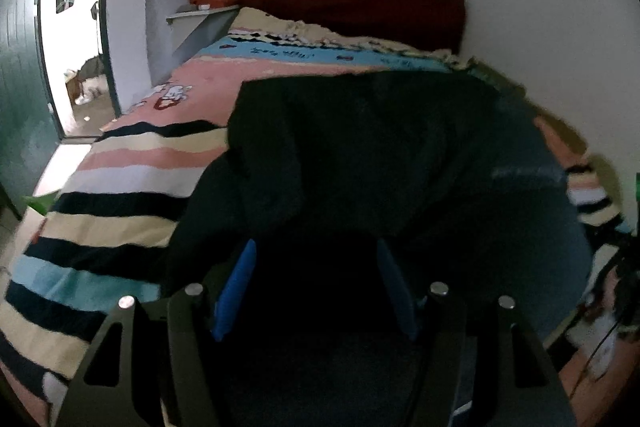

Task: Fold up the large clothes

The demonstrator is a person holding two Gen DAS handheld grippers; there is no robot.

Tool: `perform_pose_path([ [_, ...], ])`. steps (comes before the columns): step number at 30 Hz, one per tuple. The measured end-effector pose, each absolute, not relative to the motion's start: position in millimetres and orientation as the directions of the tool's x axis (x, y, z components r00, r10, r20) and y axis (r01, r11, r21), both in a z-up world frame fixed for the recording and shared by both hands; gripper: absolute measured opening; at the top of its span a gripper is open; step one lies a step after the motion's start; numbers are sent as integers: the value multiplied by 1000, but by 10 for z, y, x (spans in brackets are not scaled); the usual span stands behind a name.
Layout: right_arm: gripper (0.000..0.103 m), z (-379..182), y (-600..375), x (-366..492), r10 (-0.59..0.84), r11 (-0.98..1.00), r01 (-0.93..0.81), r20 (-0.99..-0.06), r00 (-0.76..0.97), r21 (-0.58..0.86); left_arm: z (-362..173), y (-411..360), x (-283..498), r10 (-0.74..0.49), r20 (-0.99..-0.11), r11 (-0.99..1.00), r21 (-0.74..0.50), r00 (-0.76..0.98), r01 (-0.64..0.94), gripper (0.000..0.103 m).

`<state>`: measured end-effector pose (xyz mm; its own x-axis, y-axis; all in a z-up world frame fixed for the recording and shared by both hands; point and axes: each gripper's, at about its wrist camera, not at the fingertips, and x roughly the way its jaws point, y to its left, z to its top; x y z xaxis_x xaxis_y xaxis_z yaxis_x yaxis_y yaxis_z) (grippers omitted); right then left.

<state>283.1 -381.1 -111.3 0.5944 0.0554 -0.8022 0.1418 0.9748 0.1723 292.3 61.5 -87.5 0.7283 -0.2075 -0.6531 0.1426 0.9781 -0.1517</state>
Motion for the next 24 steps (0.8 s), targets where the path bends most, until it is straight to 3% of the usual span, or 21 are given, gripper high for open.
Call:
perform_pose_path([
  [8, 97, -548, -3108, 3414, 177, 974, -26, -690, 702, 224, -668, 306, 3612, -237, -664, 971, -162, 710, 174, 61],
  [16, 101, -718, -2754, 4182, 157, 986, -70, -730, 665, 149, -621, -50, 4408, -263, -715, 961, -137, 648, 239, 61],
  [24, 101, -905, -2786, 4915, 140, 987, -17, -783, 606, 162, -847, -157, 5094, -188, -783, 977, -86, 593, 197, 66],
])
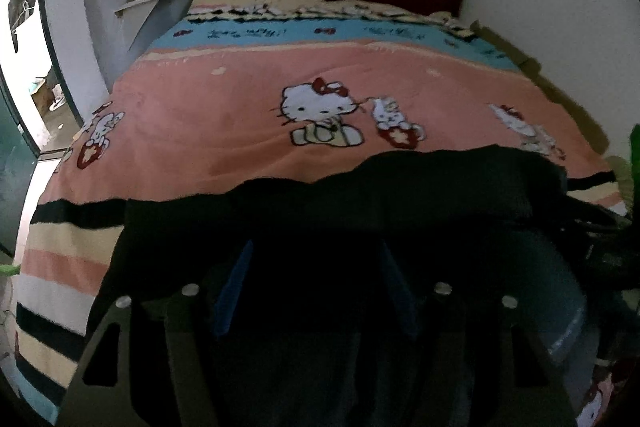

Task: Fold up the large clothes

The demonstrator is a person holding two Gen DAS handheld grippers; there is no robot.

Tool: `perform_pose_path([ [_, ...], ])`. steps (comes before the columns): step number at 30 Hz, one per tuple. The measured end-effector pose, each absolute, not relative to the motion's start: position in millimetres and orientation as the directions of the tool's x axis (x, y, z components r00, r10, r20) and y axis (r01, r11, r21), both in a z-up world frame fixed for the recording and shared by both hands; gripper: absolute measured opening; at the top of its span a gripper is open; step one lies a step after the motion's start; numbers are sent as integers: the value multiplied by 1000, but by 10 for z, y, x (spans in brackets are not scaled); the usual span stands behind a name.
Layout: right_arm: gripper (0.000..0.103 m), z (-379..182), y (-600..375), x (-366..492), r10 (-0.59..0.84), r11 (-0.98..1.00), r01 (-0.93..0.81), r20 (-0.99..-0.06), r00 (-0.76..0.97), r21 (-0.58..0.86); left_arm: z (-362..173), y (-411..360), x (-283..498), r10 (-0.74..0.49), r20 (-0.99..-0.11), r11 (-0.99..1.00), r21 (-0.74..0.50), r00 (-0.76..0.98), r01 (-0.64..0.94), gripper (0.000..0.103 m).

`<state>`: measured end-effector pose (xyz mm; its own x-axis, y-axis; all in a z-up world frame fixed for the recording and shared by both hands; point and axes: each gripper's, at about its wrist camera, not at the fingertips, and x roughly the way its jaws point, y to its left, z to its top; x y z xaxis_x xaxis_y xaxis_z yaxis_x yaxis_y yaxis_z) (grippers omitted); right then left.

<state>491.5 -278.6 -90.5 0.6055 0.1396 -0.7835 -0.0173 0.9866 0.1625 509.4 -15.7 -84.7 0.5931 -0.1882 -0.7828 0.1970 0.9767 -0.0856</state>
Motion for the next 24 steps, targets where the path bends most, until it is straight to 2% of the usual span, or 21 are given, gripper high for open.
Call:
perform_pose_path([
  [4, 102, -946, -2826, 5096, 169, 979, -14, -781, 601, 201, -969, -18, 5270, -219, -790, 974, -138, 573, 181, 72],
  [7, 102, -1023, -3044, 5066, 244, 955, -17, -753, 612, 295, -1007, 199, 5278, -315, -769, 949, -254, 557, 186, 72],
  [10, 102, -1121, -3374, 4978, 270, 922, 51, -731, 627, 384, -1046, 412, 5291, -333, -768, 942, -298, 547, 154, 72],
  [14, 102, -1256, -3667, 4922, 245, 901, 155, -770, 589, 405, -1108, 778, 5306, -220, -817, 969, -245, 534, 25, 72],
  [18, 102, -1210, -3726, 4788, 128, 935, 209, -823, 554, 286, -952, 943, 4996, -124, -801, 990, -140, 586, 18, 72],
  [20, 102, -1077, -3710, 4616, 58, 949, 220, -810, 584, 227, -812, 941, 4698, -109, -768, 994, -103, 631, 46, 72],
  [24, 102, -846, -3548, 4137, 86, 959, 144, -729, 679, 246, -664, 896, 4124, -166, -713, 986, -138, 682, 96, 72],
])
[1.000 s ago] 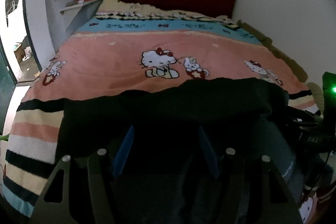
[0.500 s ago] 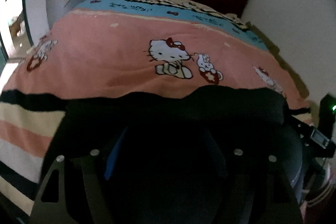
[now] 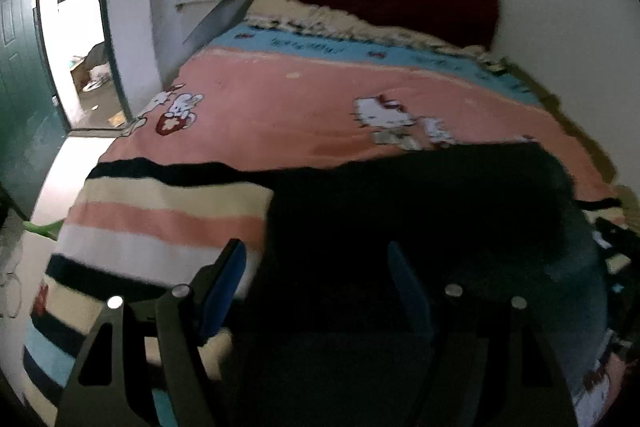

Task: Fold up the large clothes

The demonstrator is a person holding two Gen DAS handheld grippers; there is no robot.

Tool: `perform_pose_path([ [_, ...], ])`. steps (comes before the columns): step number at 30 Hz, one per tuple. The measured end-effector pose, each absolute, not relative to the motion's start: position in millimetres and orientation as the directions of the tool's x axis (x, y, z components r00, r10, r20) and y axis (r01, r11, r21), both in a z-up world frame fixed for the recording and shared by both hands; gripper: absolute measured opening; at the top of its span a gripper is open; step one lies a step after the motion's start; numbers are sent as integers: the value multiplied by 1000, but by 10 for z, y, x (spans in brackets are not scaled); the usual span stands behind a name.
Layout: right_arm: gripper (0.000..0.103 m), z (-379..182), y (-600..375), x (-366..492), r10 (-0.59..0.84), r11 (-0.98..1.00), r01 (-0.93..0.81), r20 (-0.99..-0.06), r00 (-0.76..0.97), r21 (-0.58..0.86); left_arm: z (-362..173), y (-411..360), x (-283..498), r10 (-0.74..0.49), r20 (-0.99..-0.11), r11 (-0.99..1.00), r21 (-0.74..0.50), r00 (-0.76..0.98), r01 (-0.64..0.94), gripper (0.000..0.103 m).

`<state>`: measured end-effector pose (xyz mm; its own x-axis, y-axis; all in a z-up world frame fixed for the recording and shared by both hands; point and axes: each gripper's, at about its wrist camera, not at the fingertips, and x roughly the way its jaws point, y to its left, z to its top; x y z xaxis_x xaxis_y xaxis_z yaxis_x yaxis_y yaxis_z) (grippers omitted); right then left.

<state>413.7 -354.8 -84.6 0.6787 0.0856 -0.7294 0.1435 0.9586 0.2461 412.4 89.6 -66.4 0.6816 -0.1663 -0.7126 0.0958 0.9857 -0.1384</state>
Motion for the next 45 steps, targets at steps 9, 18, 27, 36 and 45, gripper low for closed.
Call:
perform_pose_path([
  [9, 102, -1246, -3623, 3491, 119, 963, 108, -747, 654, 247, -1152, 1087, 3458, -191, -740, 979, -196, 645, 64, 72],
  [18, 102, -1188, -3980, 3027, -9, 948, 252, -779, 627, 192, -975, 1055, 3011, -94, -710, 993, -118, 698, 13, 72],
  [27, 102, -1070, -3380, 3023, 74, 981, 87, -745, 662, 175, -985, 852, 2847, -20, -689, 998, -60, 724, -29, 72],
  [36, 102, -1175, -3748, 2798, 2, 977, 168, -791, 612, 133, -904, 746, 2604, 33, -682, 996, -34, 731, -77, 72],
  [45, 102, -883, -3600, 2399, -10, 988, 123, -756, 654, 94, -676, 557, 2191, 44, -671, 998, -2, 740, -61, 72],
])
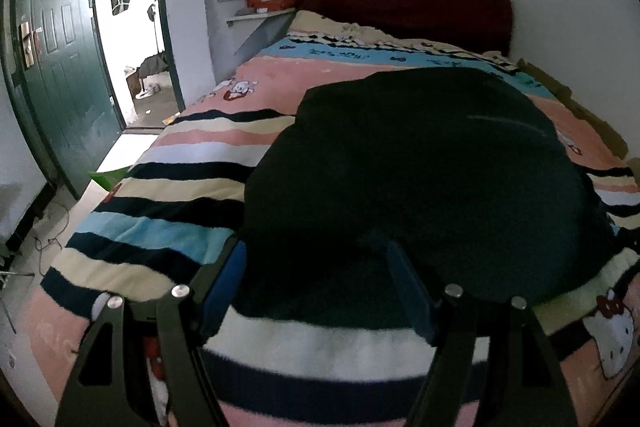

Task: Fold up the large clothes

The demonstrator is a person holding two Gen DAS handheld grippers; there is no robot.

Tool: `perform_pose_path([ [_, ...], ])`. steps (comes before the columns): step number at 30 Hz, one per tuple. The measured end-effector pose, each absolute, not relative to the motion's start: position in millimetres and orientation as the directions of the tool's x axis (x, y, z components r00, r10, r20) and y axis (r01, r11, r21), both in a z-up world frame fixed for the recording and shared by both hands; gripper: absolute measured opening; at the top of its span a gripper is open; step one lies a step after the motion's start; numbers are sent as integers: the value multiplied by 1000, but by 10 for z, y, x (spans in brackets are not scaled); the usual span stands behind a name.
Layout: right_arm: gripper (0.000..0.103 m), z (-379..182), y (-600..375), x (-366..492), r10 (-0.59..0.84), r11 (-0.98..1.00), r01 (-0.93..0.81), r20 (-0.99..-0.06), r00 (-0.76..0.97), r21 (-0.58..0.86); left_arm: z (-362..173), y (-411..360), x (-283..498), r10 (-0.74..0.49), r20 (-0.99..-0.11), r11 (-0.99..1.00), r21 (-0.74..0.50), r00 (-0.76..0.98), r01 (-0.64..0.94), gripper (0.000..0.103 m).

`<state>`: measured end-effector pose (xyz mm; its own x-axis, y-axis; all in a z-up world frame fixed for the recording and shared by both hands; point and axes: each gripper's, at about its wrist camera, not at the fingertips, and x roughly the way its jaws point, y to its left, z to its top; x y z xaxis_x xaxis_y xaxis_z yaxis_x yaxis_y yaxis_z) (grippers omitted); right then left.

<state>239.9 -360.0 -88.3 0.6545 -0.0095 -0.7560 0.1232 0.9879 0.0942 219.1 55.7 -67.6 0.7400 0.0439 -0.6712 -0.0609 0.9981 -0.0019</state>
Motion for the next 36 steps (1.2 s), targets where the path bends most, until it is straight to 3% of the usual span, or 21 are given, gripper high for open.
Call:
perform_pose_path([
  [36, 102, -201, -3097, 856, -98, 984, 170, -623, 776, 56, 49, 144, 704, 83, -546, 995, 94, 834, -37, 72],
])
